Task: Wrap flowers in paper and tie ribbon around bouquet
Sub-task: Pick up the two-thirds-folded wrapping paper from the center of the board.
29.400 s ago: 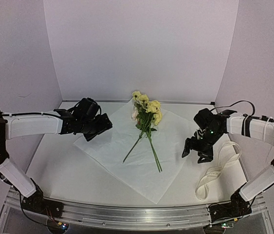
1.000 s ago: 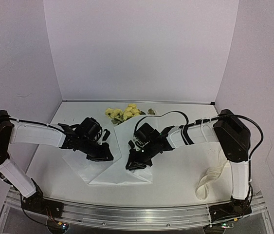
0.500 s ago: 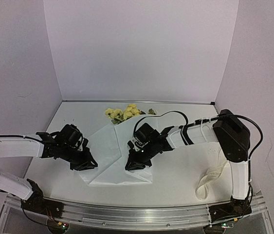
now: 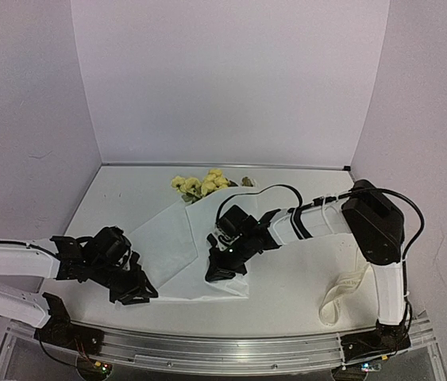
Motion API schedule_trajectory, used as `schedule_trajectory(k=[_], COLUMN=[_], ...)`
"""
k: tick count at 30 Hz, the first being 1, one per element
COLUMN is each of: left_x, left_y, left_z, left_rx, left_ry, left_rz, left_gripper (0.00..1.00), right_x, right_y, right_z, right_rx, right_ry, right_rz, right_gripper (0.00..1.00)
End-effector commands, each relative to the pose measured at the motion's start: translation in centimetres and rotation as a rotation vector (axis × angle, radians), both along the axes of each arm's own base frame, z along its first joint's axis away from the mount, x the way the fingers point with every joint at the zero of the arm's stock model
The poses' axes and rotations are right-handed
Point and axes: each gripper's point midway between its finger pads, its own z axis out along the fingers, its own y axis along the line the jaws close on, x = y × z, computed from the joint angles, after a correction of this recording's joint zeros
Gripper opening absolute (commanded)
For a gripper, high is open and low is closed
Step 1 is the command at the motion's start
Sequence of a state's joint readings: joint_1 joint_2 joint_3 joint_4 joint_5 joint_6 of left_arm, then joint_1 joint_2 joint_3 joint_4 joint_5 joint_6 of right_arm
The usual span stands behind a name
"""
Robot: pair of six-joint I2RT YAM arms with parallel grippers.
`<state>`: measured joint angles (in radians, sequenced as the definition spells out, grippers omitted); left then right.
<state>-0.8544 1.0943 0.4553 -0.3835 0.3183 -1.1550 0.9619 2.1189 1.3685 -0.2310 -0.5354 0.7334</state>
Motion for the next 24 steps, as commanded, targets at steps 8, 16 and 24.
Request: schedule_trajectory(k=[8,16,24], left_x=[0.5,1.1,2.1], left_y=[-0.5,1.5,1.9], left_z=[-2.0,-3.1,-3.2], left_rx=[0.046,0.17,0.207], left_ry=[0.004,-0.009,-0.033], left_rz=[0.053,0.123,0.167], left_gripper=[0.41,0.37,0.33], right_x=[-0.2,0.1,0.3], right_y=[-0.4,-0.5,-0.5], right_z=[-2.2,-2.7,-3.0], right_rx=[-0.075,-0.096,-0.108], right_ry=[-0.044,-0.056,-0.063], right_rz=[-0.005,-0.018,-0.029], right_gripper=[0.0,0.0,0.0])
